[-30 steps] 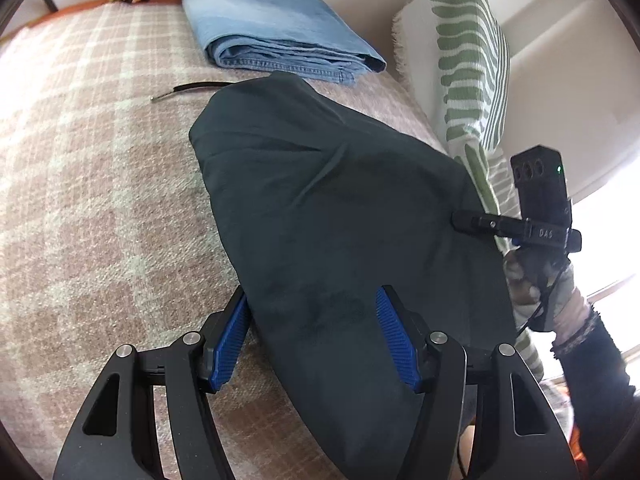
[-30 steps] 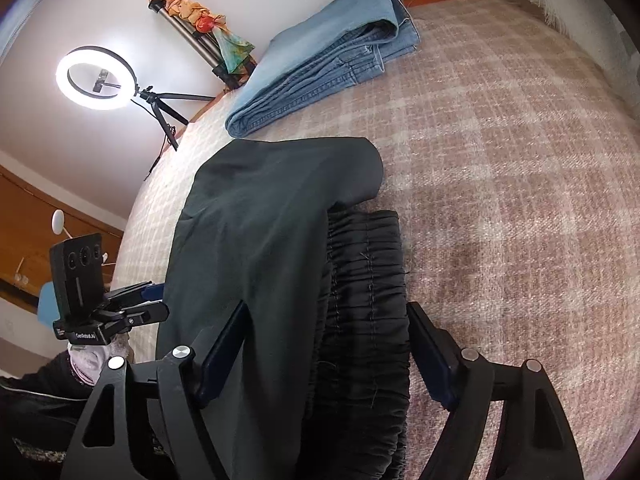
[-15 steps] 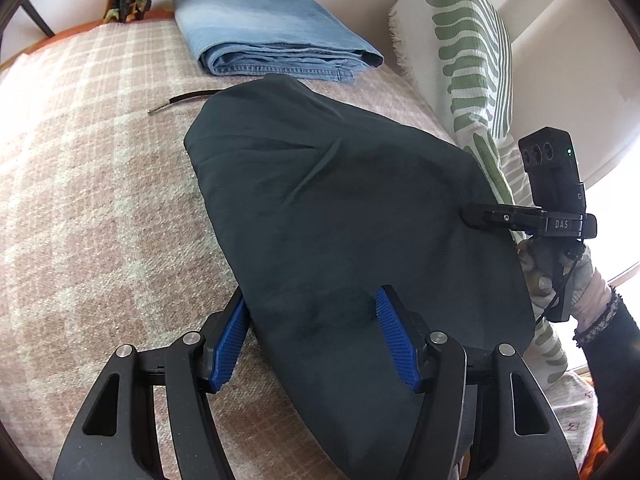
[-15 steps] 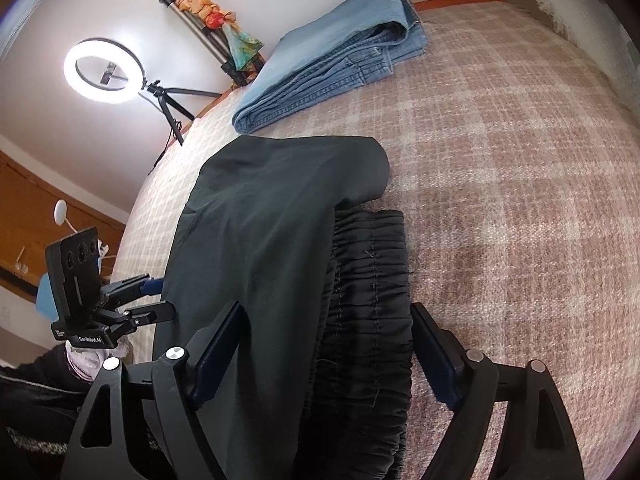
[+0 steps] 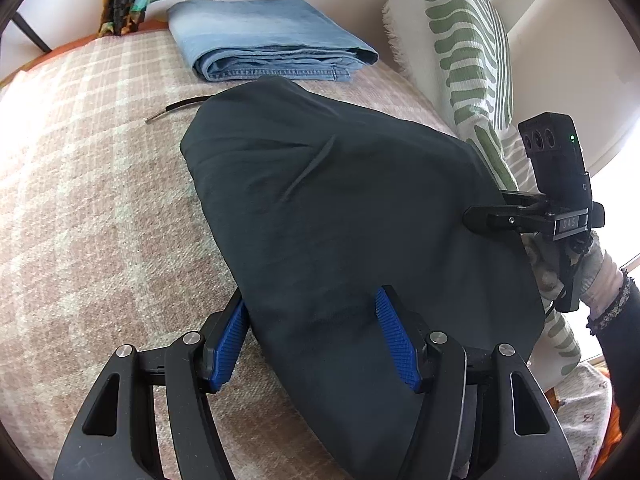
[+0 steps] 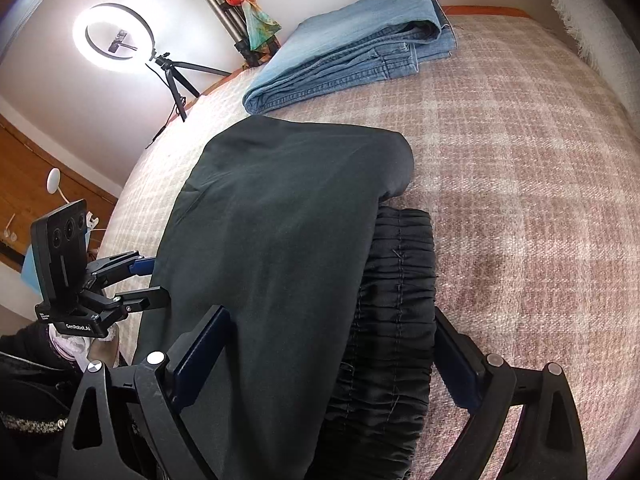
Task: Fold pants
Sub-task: 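Grip the folded trouser bundle with both tools from opposite sides, then lift the folded trousers with both tools and carry them onto the jeans stack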
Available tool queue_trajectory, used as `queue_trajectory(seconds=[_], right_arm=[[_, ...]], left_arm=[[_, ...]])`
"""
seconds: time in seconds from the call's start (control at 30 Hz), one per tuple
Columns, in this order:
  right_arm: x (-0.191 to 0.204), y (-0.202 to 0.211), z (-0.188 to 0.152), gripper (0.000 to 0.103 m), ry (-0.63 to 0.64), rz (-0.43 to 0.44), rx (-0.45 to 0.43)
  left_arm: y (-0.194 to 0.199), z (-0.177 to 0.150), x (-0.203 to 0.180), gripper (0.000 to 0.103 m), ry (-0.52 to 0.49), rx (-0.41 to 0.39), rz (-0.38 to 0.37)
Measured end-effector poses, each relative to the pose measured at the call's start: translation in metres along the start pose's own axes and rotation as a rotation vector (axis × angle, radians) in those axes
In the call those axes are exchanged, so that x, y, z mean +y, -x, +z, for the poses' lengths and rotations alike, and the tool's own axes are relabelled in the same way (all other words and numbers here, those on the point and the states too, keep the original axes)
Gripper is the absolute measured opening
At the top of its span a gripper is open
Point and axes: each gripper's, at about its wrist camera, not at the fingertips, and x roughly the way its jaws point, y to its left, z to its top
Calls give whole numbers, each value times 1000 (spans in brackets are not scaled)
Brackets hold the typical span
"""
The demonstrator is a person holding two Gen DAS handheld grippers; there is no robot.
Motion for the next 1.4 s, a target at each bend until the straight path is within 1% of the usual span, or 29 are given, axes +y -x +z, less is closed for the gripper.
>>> queue_trajectory(seconds=[0.17,0.3,0.4,0.47,0.53,0.67,0.7,0.77,0.87,0.97,1.0,1.03,1.07,1.1,1.13,1.17,1.23,1.3,1.33,1.4], right_arm=[[1,-1,-1,98,7,-3,-3],[5,-2,-3,98,24,-24,-2],[8,-3,-3,98,32,-46,-3],[7,-3,-3,98,29,-45,-5],[6,-2,-3,95,17,-46,-11],[0,3,-5,84,-18,-41,-31],[-2,5,-6,80,-27,-37,-37],[-4,6,-7,76,-42,-35,-48],[-4,8,-9,71,-37,-48,-54],[-7,9,-9,71,-39,-32,-54],[-9,10,-9,75,-43,-17,-54],[-13,10,-8,77,-64,10,-58],[-14,10,-8,80,-78,24,-64],[-14,10,-7,82,-88,32,-67],[-14,9,-7,82,-86,29,-67],[-12,9,-7,82,-81,21,-65],[-9,9,-7,77,-76,-1,-62],[-10,11,-7,68,-92,-12,-73],[-8,12,-8,66,-94,-17,-79],[-1,16,-10,56,-74,-55,-102]], left_arm=[[0,0,0,63,0,-3,4],[-1,-2,-2,63,-12,-12,16],[-1,-1,-2,63,-14,-14,9],[0,-1,-1,63,-9,-12,2],[1,-1,3,63,2,-9,-14],[3,0,12,60,44,-7,-56],[4,0,12,59,45,-7,-56],[4,0,11,44,41,-7,-45],[6,-1,13,36,47,-7,-42],[6,0,14,36,56,-4,-48],[6,0,15,36,63,-4,-52],[6,0,17,37,77,-3,-55],[7,-1,19,41,94,-4,-63],[8,-1,22,43,113,-5,-80],[9,-1,24,48,127,-5,-94],[9,-1,24,52,133,-6,-98],[9,-2,26,52,143,-12,-107],[8,-2,26,51,145,-28,-115],[8,-2,27,48,150,-31,-123],[4,0,29,28,176,-22,-130]])
